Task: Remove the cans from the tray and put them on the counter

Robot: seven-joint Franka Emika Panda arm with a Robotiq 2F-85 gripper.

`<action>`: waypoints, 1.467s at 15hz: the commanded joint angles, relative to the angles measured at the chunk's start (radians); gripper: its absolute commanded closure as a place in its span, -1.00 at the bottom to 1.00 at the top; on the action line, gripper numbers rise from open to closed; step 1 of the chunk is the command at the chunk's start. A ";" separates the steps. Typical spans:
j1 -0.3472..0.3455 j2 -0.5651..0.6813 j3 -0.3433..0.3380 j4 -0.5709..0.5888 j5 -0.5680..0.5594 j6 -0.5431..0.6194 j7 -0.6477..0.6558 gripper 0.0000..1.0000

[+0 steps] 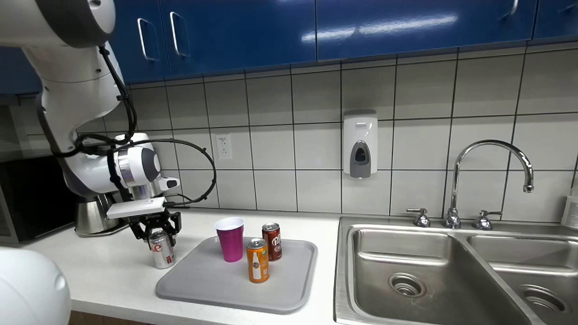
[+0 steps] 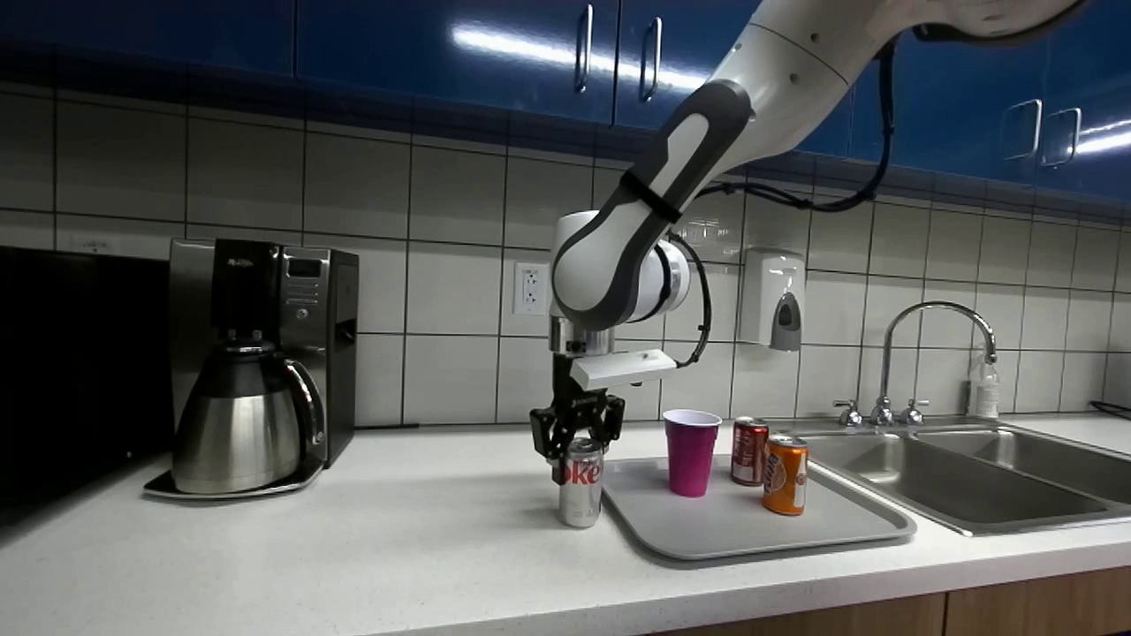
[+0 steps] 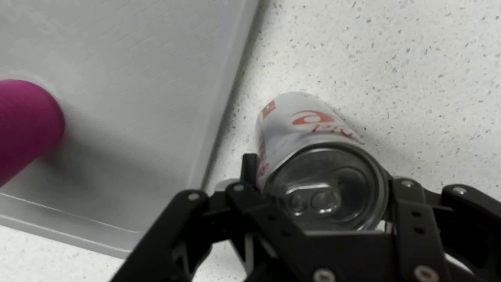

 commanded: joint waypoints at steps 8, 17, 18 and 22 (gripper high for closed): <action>0.026 -0.047 -0.008 0.027 -0.025 -0.097 0.012 -1.00; -0.007 -0.204 -0.006 -0.022 -0.036 -0.118 0.009 -1.00; -0.014 -0.219 -0.006 -0.030 -0.034 -0.125 0.007 -1.00; -0.065 -0.297 -0.016 -0.103 -0.008 -0.132 -0.014 -1.00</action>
